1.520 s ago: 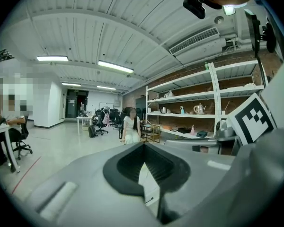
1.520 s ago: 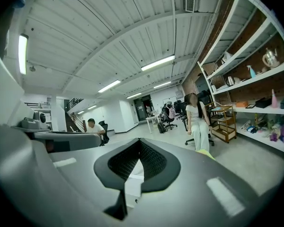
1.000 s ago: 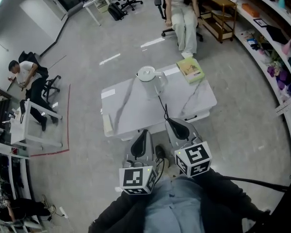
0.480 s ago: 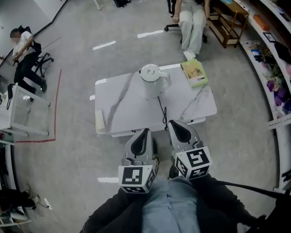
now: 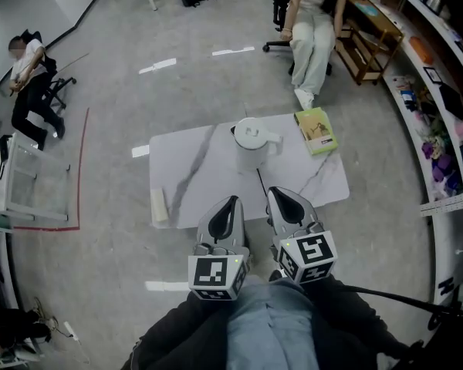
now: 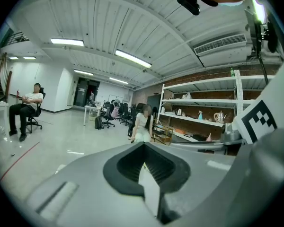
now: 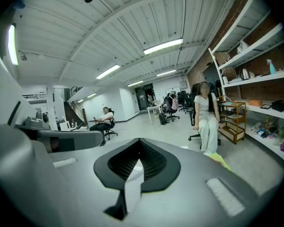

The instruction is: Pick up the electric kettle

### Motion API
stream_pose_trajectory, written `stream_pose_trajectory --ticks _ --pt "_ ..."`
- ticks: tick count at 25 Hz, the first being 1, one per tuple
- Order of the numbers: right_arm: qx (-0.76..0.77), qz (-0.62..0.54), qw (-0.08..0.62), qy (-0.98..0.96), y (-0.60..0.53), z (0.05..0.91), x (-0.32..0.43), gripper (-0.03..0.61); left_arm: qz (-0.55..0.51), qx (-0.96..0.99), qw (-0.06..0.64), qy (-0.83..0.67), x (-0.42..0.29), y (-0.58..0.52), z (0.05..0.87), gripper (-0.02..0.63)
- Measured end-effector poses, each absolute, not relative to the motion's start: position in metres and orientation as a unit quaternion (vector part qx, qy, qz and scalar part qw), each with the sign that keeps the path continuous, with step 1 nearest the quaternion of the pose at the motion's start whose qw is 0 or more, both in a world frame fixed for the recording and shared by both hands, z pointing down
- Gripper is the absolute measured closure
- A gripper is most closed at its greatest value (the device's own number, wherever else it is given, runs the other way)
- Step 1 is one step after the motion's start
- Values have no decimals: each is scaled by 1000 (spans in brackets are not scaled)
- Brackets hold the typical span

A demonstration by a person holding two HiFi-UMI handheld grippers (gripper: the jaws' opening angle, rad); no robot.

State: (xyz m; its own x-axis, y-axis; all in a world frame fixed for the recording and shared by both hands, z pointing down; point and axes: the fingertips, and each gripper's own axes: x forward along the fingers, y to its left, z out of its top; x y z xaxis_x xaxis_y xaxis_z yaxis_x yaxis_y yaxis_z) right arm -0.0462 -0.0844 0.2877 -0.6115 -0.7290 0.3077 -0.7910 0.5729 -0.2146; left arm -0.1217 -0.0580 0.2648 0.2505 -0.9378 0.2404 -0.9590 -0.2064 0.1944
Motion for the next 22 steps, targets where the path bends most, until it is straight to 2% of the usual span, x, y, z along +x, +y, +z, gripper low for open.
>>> stream_pose_trajectory --ticks 14,22 --pt "470 103 79 -873 -163 253 -93 552 -13 803 116 -584 -175 -141 239 609" --pt "475 99 100 -869 -180 260 -110 552 -26 804 140 -577 -191 -161 251 609"
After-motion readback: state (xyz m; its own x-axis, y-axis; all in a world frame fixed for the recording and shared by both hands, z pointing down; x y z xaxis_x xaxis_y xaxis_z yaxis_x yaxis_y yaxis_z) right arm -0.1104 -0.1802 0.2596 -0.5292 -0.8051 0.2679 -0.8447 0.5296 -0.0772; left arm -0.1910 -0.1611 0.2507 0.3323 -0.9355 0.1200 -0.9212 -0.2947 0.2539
